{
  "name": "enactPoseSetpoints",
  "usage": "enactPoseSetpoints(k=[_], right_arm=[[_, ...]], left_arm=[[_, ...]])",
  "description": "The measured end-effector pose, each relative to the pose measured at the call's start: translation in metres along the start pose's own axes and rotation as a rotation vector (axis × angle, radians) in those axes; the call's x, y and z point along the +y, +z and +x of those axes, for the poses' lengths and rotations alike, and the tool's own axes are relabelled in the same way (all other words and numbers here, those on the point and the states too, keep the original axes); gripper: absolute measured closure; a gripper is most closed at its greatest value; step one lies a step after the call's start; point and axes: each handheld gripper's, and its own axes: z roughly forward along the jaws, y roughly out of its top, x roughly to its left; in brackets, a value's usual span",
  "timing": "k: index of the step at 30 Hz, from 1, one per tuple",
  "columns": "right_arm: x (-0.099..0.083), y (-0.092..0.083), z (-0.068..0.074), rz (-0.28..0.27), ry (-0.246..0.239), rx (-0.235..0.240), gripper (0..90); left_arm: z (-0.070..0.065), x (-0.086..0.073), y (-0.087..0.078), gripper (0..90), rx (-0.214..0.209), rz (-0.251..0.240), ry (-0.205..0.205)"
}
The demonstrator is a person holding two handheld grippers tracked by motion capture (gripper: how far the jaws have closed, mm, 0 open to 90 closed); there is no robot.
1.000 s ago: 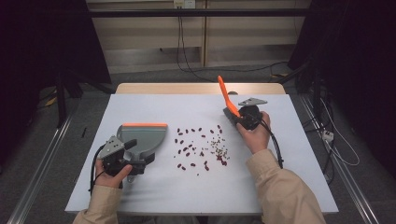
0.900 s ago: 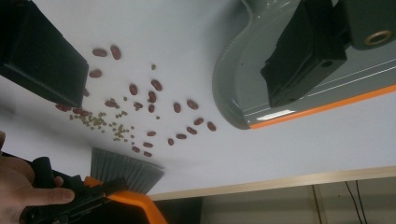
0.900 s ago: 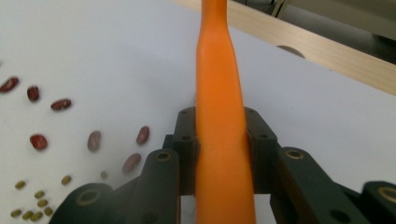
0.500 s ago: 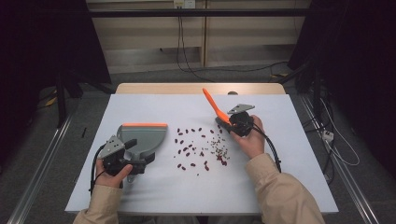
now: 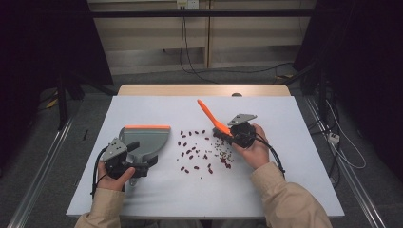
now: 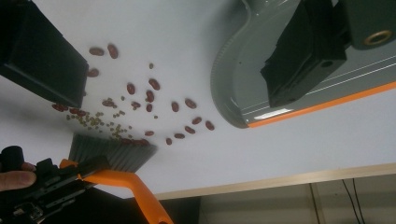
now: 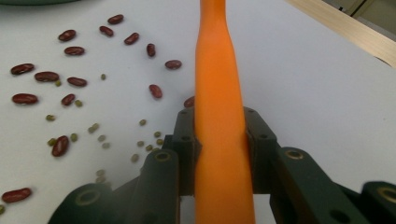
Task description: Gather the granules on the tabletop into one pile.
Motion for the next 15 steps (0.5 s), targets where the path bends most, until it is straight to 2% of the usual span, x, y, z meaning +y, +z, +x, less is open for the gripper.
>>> enactPoseSetpoints(k=[8,15], right_arm=[[-0.002,-0.006,0.015,-0.001,-0.026,0.016,71.0],[-0.003,-0.009,0.025,-0.008,-0.03,0.023,71.0]], left_arm=[[-0.001,0.001,0.0,5.9,0.002,0.002,0.004],[-0.001,0.001,0.0,6.0,0.0,0.0,0.006]])
